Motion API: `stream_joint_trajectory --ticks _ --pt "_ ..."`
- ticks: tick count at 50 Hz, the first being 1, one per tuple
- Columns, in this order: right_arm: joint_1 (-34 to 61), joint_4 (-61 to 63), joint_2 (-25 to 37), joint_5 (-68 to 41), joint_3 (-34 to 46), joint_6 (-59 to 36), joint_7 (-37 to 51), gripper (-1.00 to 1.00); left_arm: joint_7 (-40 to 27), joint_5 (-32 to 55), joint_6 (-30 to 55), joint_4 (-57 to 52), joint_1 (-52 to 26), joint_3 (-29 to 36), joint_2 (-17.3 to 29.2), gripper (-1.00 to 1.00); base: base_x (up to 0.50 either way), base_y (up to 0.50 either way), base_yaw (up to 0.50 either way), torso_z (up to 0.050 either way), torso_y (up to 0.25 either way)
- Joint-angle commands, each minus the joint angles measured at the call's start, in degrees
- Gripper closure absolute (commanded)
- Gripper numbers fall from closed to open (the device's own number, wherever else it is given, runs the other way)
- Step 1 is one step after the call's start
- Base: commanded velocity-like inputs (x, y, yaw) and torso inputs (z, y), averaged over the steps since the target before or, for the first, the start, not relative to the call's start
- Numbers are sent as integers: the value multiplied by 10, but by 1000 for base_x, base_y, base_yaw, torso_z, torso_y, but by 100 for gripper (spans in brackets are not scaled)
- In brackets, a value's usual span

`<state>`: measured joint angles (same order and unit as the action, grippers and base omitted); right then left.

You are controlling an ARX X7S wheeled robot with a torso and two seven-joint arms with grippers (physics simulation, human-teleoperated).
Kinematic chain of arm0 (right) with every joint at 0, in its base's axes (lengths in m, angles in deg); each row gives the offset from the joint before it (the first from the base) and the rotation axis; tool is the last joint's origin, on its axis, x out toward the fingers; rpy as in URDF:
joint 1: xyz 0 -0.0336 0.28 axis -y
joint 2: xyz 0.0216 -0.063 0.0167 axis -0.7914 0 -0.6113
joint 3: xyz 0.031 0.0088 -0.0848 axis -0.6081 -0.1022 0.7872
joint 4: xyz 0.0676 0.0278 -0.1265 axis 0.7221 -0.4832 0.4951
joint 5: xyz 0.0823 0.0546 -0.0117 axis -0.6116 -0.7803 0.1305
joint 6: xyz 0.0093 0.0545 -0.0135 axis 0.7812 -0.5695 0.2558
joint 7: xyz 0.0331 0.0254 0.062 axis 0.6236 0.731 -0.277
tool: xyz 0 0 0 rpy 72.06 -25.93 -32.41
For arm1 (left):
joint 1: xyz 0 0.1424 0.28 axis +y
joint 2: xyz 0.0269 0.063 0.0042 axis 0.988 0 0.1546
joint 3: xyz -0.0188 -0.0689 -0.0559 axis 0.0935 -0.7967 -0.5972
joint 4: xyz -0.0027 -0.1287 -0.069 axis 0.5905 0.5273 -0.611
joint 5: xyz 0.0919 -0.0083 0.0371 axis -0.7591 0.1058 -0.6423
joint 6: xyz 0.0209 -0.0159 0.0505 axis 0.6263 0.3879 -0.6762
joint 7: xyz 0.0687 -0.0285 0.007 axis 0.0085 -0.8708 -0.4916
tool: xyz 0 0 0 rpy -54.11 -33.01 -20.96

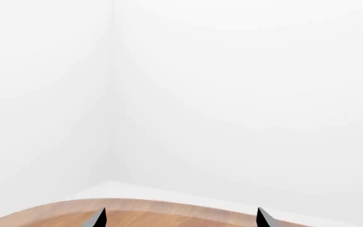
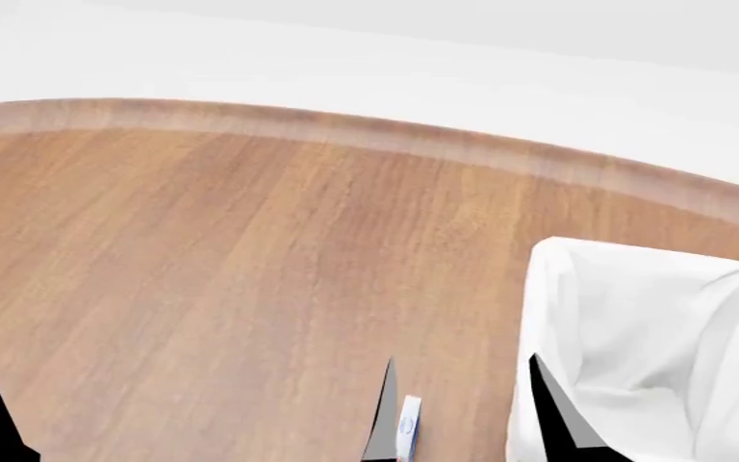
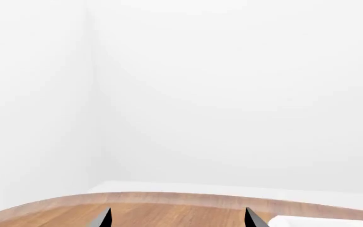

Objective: Pick up the ketchup, and put it in the basket.

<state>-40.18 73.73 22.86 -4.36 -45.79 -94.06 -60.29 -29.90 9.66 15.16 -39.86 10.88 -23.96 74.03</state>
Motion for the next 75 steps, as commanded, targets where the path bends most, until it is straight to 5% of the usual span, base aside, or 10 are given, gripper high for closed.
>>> stream_joint_trajectory --ticks 1,24,52,75 --pt "-1 -10 -7 1 -17 12 -13 -100 19 3 -10 17 -3 -3 -8 -100 0 0 0 50 0" --pt "1 -6 1 -9 -16 15 -3 -100 9 11 -2 10 -5 -1 0 -100 0 0 0 50 0" --pt "2 -5 10 -16 -13 21 5 -100 3 8 -6 21 -6 12 8 -100 0 0 0 37 -206" --pt "3 -13 13 -19 -8 29 8 -100 -34 54 -61 112 6 -74 -43 -100 0 0 0 3 -16"
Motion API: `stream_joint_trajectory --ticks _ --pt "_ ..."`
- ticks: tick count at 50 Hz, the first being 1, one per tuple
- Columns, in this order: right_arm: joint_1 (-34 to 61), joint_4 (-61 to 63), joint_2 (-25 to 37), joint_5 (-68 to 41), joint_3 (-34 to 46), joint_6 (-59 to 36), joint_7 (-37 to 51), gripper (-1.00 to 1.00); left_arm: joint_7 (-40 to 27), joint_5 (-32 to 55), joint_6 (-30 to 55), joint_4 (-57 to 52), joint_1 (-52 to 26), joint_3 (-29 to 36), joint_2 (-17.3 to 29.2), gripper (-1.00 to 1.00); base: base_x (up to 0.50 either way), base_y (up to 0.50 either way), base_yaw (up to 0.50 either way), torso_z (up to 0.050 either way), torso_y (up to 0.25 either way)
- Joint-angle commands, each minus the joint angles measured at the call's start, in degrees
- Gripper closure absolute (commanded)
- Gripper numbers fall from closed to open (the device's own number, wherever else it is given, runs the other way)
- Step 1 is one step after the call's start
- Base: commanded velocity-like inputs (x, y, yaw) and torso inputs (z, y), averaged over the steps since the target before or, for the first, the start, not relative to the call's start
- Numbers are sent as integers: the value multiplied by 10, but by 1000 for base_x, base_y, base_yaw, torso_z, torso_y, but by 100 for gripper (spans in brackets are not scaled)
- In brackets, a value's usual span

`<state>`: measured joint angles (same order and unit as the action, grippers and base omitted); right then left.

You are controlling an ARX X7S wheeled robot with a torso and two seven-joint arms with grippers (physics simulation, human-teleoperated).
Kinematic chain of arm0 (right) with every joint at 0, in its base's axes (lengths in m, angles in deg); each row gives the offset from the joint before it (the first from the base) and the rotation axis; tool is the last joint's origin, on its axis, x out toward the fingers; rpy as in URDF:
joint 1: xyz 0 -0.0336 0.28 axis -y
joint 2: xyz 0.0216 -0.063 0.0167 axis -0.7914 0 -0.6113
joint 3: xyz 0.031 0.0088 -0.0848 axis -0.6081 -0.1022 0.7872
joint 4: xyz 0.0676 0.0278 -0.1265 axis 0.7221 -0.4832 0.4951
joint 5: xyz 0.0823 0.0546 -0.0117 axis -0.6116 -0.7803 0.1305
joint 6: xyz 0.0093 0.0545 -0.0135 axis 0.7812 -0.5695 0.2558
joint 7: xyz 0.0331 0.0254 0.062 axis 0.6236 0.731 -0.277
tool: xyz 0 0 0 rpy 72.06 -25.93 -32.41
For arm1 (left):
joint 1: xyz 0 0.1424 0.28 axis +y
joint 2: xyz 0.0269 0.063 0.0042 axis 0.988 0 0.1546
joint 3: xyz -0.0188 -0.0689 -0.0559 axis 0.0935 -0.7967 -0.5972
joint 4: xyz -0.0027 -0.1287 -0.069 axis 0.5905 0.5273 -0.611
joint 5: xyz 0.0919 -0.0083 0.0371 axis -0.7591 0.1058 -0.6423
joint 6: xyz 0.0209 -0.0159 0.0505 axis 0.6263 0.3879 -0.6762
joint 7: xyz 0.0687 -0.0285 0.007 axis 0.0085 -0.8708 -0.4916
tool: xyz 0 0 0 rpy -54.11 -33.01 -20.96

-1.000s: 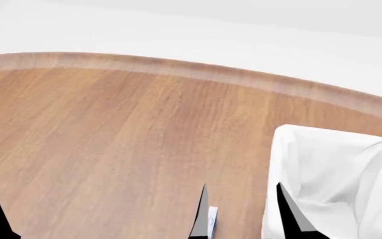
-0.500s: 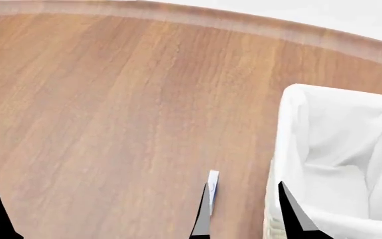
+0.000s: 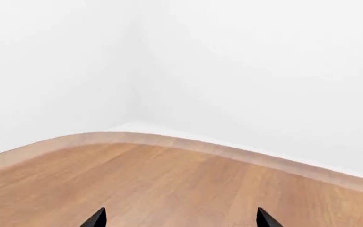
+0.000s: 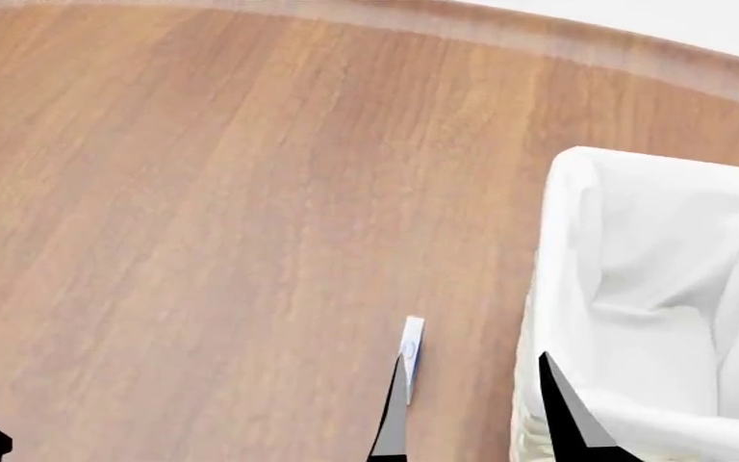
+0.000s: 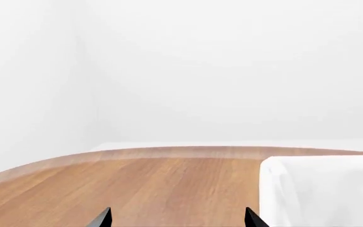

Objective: Pick up the ketchup, and put it in the basket.

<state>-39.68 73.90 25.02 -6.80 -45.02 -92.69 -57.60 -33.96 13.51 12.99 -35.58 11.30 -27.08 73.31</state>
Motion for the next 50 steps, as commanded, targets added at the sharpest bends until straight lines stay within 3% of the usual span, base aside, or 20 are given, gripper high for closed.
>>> stream_joint_trajectory --ticks 1,21,33,50 --pt "-2 -15 -8 5 -16 15 -18 -100 5 23 -42 73 2 -49 -40 -100 0 0 0 0 0" --pt "0 -13 -5 2 -12 14 -13 -100 -28 74 -63 153 -1 -113 -79 -100 0 0 0 0 0" --pt "0 -13 -3 1 -10 15 -11 -100 -113 63 -45 168 -8 -152 -101 -100 0 0 0 0 0" --pt "2 -16 0 -2 -9 14 -6 -100 -179 60 -9 179 -19 -167 -111 -100 0 0 0 0 0"
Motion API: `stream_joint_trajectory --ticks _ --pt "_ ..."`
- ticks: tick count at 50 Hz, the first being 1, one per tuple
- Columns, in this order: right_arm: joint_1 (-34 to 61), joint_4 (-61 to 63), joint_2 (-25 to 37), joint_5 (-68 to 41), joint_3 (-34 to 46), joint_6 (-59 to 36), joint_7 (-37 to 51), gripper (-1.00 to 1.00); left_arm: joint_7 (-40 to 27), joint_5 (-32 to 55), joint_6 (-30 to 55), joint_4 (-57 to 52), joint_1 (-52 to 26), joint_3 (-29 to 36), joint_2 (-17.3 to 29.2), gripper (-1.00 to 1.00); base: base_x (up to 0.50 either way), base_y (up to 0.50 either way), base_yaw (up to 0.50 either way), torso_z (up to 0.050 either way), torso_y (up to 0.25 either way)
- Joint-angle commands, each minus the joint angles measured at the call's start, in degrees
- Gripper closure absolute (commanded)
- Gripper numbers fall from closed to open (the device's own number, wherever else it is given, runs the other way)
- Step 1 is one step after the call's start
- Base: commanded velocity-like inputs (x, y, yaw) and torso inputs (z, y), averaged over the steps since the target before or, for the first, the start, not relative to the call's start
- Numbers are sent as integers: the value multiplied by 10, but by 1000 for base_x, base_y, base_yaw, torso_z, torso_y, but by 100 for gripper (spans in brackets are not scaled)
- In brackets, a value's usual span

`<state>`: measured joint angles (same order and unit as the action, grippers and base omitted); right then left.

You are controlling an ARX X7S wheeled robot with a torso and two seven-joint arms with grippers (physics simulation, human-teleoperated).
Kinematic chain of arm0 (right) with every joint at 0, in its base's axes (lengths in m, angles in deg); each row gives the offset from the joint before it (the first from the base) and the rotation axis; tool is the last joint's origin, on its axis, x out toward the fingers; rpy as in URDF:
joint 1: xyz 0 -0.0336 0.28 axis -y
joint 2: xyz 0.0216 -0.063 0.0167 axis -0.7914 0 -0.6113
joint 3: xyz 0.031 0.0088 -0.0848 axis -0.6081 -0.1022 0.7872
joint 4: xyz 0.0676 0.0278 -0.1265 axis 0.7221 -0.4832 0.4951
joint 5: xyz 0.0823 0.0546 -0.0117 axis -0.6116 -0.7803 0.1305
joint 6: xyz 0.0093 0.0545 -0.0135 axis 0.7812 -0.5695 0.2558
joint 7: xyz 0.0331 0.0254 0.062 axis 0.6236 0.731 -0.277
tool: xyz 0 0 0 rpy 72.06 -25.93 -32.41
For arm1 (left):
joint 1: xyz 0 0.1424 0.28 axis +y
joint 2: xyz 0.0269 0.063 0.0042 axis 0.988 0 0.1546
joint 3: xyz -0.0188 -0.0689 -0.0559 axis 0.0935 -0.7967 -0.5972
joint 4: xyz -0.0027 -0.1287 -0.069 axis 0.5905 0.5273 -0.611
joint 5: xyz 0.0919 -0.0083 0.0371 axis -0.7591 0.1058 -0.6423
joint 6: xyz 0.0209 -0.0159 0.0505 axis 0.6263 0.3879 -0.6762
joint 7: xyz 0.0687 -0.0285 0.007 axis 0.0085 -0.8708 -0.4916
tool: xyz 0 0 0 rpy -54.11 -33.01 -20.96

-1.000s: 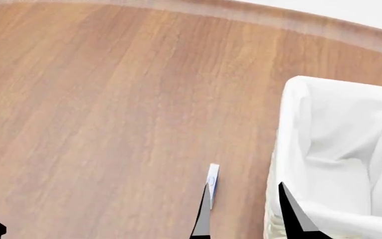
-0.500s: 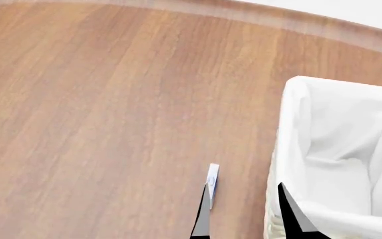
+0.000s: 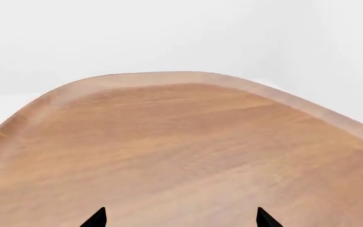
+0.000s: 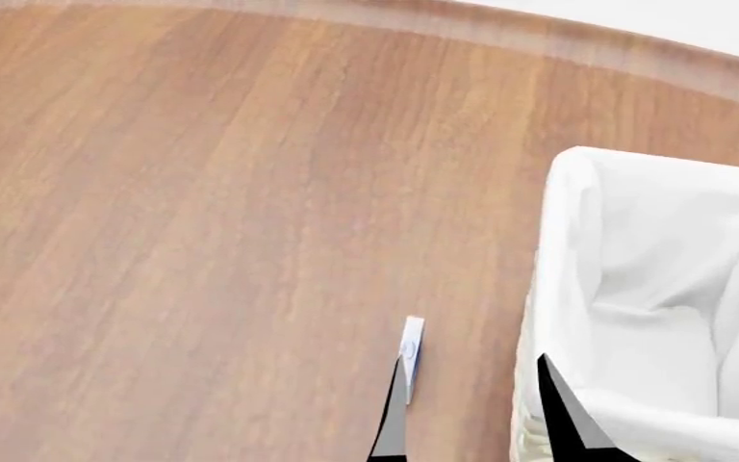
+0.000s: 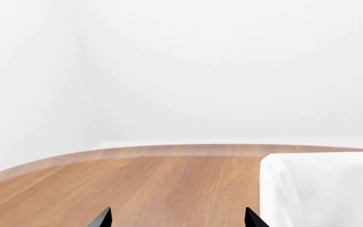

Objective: Pick up the ketchup, and put it in the basket.

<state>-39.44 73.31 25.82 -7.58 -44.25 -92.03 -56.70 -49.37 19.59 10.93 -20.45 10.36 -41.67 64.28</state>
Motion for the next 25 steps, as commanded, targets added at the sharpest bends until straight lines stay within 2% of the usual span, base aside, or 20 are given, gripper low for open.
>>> stream_joint_trajectory --ticks 1,25 --pt "-1 -10 -8 5 -16 8 -15 -100 -27 0 12 30 -10 -23 -22 -100 0 0 0 0 0" --pt "1 -18 -5 6 -11 13 -13 -100 -94 19 45 39 -17 -54 -31 -100 0 0 0 0 0"
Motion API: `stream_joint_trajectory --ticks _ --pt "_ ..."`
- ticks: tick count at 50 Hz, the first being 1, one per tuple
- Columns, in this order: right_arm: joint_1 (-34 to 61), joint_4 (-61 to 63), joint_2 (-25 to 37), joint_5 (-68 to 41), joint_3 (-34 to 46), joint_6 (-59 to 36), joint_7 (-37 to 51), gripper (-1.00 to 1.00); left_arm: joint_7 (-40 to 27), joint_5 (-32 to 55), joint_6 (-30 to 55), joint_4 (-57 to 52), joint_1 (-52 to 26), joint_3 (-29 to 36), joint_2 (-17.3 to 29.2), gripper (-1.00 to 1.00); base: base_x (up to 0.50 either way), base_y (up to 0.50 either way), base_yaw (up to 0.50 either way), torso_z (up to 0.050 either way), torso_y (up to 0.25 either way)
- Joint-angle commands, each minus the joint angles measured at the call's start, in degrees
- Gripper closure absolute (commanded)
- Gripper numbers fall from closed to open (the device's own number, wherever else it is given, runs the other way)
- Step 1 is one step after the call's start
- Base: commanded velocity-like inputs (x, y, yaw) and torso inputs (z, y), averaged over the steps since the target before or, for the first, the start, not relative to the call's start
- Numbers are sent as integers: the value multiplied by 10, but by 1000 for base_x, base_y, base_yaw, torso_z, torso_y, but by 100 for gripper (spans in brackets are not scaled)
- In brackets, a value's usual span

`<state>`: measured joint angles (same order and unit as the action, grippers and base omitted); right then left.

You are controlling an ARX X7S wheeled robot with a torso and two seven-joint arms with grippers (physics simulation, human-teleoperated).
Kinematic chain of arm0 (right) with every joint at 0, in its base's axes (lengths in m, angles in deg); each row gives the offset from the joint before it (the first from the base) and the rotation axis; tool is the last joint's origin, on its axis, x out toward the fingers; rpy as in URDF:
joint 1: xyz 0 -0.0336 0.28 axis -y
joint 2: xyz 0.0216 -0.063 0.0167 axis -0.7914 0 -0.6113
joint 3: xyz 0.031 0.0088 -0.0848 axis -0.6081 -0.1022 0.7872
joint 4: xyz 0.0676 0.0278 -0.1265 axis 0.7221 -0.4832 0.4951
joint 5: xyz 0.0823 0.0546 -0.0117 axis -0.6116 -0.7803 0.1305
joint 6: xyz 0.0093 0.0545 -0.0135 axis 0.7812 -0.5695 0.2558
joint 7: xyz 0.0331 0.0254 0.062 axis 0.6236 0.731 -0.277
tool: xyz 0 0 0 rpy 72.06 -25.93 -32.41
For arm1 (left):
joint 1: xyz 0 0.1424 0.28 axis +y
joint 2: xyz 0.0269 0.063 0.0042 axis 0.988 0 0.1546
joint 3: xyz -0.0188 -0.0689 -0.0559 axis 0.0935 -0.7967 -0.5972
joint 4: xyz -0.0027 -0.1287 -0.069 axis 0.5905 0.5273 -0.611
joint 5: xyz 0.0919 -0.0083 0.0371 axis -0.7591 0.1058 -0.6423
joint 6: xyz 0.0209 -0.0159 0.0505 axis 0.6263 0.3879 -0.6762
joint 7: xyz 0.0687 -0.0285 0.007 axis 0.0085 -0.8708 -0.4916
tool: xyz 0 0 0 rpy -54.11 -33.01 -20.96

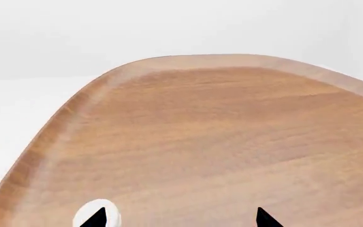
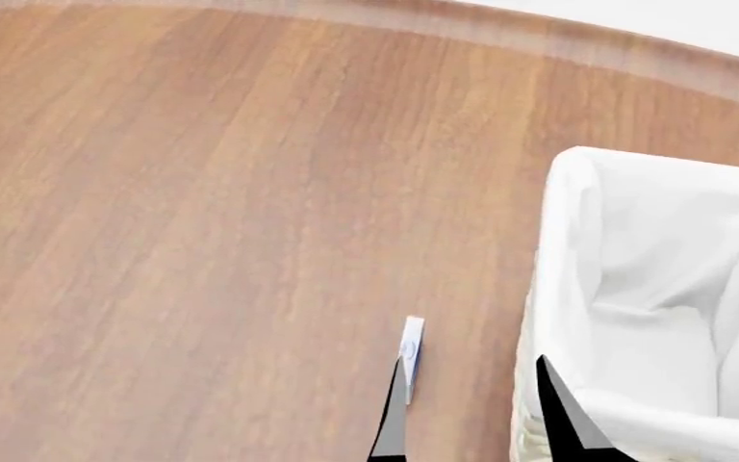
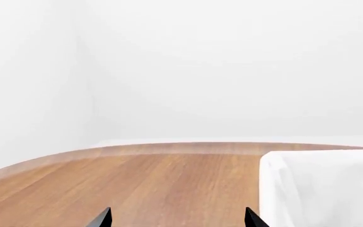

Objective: Pick up the ketchup, and put it in the basket.

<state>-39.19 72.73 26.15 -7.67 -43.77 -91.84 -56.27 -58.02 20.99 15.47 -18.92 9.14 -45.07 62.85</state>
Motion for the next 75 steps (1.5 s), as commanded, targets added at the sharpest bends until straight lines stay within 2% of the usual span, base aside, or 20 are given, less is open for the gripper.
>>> stream_joint_trajectory --ticks 1,26,38,45,63,71,75 --pt "-1 -12 -9 6 -15 11 -17 -100 -8 4 0 24 -5 -19 -16 -100 0 0 0 0 0" --pt "-1 -15 -5 2 -13 15 -14 -100 -46 23 4 32 -1 -46 -21 -100 0 0 0 0 0" --pt "-1 -16 -4 2 -10 16 -13 -100 -35 26 -17 53 3 -52 -18 -100 0 0 0 0 0" --pt "1 -13 -2 0 -8 12 -10 -100 8 29 -52 73 8 -48 -8 -100 0 0 0 0 0" --pt "1 -15 0 -5 -6 13 -9 -100 27 26 -93 116 21 -75 1 -100 0 0 0 0 0" --pt "2 -16 1 -6 -3 13 -8 -100 18 35 -86 112 22 -87 9 -100 0 0 0 0 0" --pt "2 -18 1 -5 -2 16 -8 -100 35 21 -118 148 25 -86 1 -100 0 0 0 0 0"
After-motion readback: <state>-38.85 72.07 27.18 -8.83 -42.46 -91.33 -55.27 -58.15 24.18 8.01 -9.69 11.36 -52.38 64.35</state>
